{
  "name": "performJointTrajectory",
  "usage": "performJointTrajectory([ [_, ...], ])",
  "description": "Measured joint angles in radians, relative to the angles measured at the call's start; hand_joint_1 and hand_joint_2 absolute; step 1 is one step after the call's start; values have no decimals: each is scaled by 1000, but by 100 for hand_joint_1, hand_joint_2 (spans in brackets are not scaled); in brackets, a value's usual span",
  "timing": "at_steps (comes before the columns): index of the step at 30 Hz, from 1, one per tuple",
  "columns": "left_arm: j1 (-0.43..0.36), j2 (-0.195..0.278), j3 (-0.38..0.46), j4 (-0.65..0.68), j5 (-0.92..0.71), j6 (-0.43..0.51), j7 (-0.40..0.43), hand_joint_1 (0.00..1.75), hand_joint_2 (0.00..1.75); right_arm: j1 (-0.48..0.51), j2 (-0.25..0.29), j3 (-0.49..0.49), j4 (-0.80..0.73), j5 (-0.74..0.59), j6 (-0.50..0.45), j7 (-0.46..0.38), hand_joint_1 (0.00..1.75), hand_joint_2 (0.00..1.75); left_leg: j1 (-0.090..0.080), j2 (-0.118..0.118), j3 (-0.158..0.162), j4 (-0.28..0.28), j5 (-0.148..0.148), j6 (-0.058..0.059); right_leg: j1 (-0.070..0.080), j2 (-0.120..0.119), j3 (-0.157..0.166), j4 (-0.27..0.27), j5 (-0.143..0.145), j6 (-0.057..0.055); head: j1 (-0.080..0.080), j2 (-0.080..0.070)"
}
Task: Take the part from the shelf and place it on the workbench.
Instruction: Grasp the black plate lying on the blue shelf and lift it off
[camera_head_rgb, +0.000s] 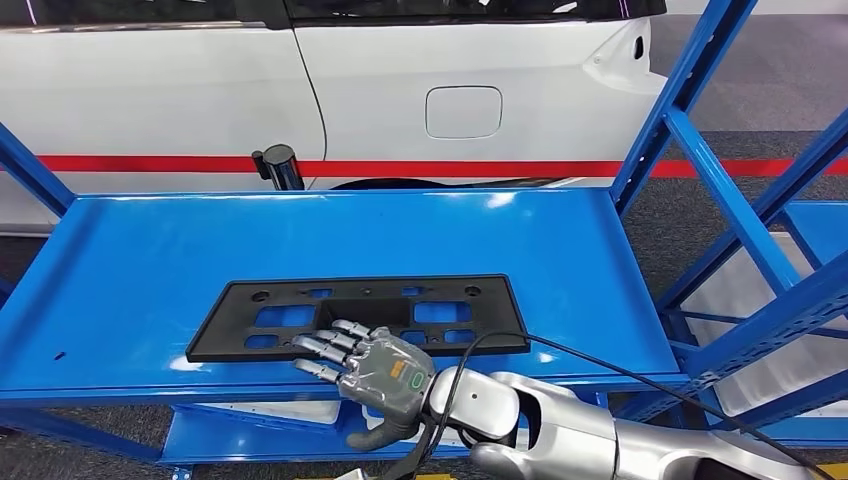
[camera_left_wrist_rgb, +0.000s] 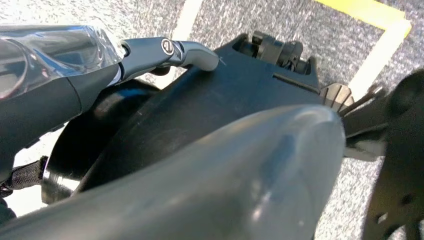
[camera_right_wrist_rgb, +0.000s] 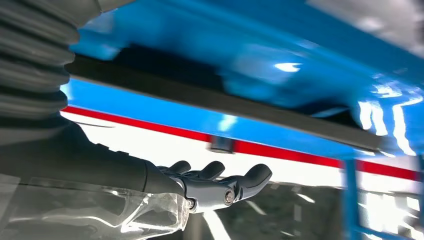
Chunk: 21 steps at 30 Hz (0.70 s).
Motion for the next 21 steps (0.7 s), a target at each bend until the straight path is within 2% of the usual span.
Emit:
performJointTrajectory([
  [2,-1,-3,-3,0,0,-6,-2,0,0,-16,-18,-15,20,-12,3,22,0,175,-5,0,-2,4,-3,-6,3,-1,57,-121,42,-6,-1,0],
  [3,-1,-4,-4,1,0,-8,-1,0,0,-23,-27,-23,31,-17,3,30,0,175,-8,0,-4,5,-3,-9,4,0,67,-146,46,-9,-1,0],
  [5,-2,-4,-5,2,1,-9,-1,0,0,-31,-44,-36,53,-25,5,43,0,175,-8,0,-6,5,-4,-17,4,0,66,-150,46,-17,-2,0],
  [7,-3,-5,-5,2,4,-8,-1,0,0,-42,-62,-46,77,-31,11,54,0,175,-5,0,-18,30,-22,-28,1,-1,65,-152,49,-26,-2,0],
  [8,-5,-5,-5,2,5,-8,-1,0,0,-48,-69,-51,87,-34,15,60,0,175,-4,0,-38,74,-47,-34,-1,-2,65,-153,51,-31,-3,0],
  [10,-12,-5,-5,3,8,-6,-2,0,0,-58,-85,-61,105,-41,24,71,0,175,-2,0,-99,214,-114,-44,-2,-3,64,-153,51,-34,-5,0],
  [11,-15,-5,-5,3,9,-6,-3,0,0,-61,-94,-65,113,-45,26,76,0,175,-1,1,-128,281,-138,-47,-2,-4,64,-153,51,-35,-4,0],
  [12,-18,-5,-5,3,10,-5,-3,0,0,-64,-101,-68,122,-48,28,80,0,175,-1,1,-143,316,-145,-48,-2,-4,65,-153,51,-35,-4,0],
  [13,-19,-5,-5,3,12,-5,-3,0,0,-67,-108,-71,129,-52,31,85,0,175,0,1,-138,311,-132,-47,-2,-3,66,-153,50,-34,-4,0],
  [14,-18,-5,-5,3,14,-5,-2,0,0,-71,-114,-76,135,-55,33,89,0,175,0,1,-116,264,-102,-46,-3,-1,68,-153,50,-33,-4,0],
  [16,-13,-6,-5,3,18,-6,1,0,0,-80,-126,-83,146,-62,44,98,0,175,0,0,-46,111,-34,-39,-1,2,71,-152,48,-30,-4,0],
  [17,-10,-7,-5,3,19,-6,2,0,0,-84,-132,-86,151,-65,51,101,0,175,-2,0,-22,53,-16,-34,1,3,69,-152,48,-26,-4,0],
  [18,-9,-9,-5,4,19,-6,2,0,0,-90,-139,-87,156,-67,60,105,0,175,-4,-1,-9,20,-9,-29,3,3,67,-152,48,-22,-4,0],
  [19,-9,-11,-5,4,20,-6,2,0,0,-95,-146,-88,161,-71,69,108,8,175,-7,-1,-7,12,-12,-24,4,3,64,-153,50,-17,-4,0],
  [21,-8,-14,-5,4,20,-5,2,0,0,-105,-156,-89,169,-77,88,113,95,175,-8,-2,-7,8,-7,-10,1,3,63,-152,50,-5,-3,0],
])
